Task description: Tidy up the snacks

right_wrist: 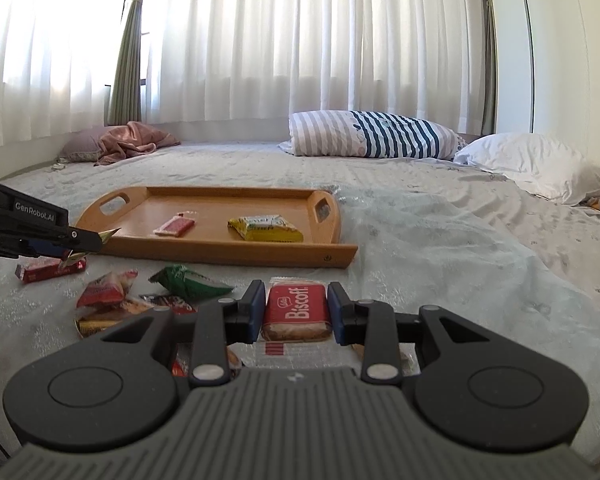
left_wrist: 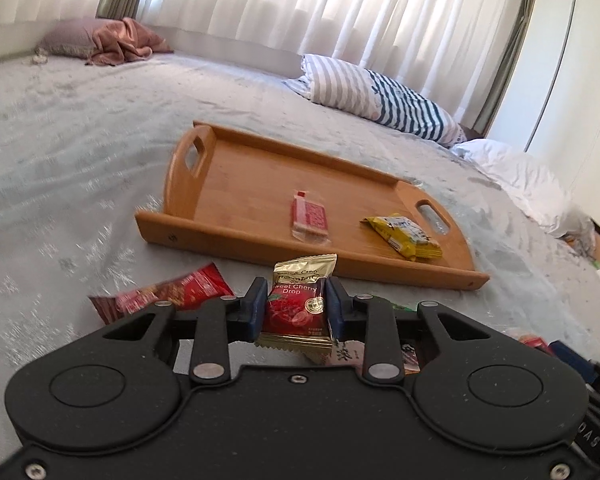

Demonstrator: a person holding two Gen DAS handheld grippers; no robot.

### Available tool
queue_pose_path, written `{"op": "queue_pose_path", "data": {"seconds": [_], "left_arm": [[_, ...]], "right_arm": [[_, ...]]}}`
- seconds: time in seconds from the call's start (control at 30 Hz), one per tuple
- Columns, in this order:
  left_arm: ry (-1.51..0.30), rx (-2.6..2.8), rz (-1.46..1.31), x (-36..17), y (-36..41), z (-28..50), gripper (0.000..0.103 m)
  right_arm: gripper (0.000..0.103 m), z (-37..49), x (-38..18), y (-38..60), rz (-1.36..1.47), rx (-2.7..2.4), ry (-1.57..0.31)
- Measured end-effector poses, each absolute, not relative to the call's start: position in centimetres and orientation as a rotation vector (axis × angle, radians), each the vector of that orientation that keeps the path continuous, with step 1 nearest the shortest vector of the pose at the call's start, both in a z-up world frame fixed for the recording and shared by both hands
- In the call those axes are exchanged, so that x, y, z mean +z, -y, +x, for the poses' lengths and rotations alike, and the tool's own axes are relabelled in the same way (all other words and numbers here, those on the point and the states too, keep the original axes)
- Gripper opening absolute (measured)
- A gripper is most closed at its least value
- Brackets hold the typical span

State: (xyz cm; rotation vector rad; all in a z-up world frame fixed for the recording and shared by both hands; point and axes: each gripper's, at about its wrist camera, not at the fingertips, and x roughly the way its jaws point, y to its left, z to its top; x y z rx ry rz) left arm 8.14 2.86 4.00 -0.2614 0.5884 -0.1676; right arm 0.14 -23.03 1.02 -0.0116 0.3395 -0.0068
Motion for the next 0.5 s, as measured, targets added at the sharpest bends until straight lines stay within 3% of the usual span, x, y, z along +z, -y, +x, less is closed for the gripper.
{"op": "queue_pose_path", "data": {"seconds": [0.5], "left_arm": [[-0.552,-0.13,-0.187,6.1,-2.9,9.3,0.03]], "right_arm": [[0.039,4.0,3.7,23.8,0.015,0.027,-0.308]]}}
